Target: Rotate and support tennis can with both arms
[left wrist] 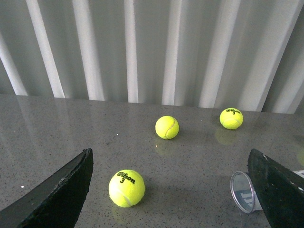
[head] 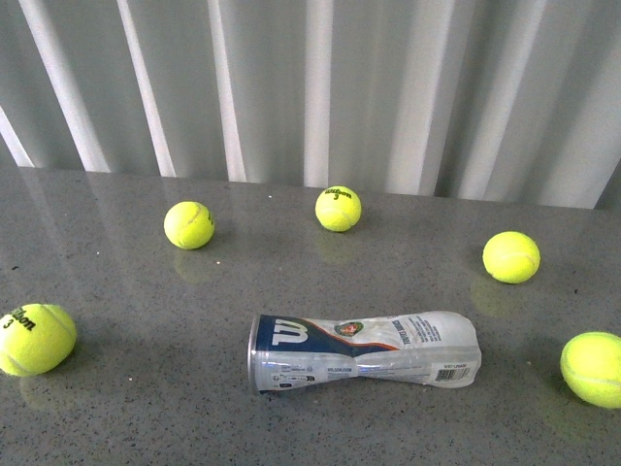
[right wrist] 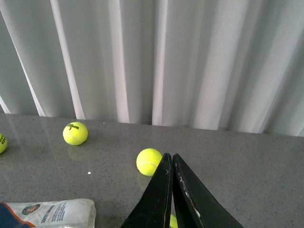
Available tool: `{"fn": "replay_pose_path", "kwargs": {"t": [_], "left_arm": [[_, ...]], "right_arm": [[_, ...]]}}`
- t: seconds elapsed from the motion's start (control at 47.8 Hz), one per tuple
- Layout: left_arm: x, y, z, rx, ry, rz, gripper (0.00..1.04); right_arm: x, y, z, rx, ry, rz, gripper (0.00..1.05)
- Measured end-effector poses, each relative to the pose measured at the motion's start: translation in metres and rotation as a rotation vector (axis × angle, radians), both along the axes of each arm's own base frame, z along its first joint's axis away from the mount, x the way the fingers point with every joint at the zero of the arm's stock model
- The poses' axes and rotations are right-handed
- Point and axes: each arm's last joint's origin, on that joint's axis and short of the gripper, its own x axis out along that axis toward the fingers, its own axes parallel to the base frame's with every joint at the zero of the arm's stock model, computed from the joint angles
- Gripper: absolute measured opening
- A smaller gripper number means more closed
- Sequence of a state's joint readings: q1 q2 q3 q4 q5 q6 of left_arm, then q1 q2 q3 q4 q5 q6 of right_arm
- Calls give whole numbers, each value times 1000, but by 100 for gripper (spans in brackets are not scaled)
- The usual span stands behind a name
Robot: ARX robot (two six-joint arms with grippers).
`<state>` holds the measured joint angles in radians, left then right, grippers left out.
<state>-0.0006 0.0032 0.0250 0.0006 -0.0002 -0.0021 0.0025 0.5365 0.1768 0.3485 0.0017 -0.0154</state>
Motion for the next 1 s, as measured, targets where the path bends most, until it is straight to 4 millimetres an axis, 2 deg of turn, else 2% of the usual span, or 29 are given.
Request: {"fn": "replay_pose_path", "kwargs": {"t": [0.398,1.004], "left_arm": [[0,0,0,0,0,0,98],[0,0,0,0,0,0,98]], "right_arm": [[-16,0,-22,2,-5,0,3],[-28,0,-39,3,-17,0,3]]}}
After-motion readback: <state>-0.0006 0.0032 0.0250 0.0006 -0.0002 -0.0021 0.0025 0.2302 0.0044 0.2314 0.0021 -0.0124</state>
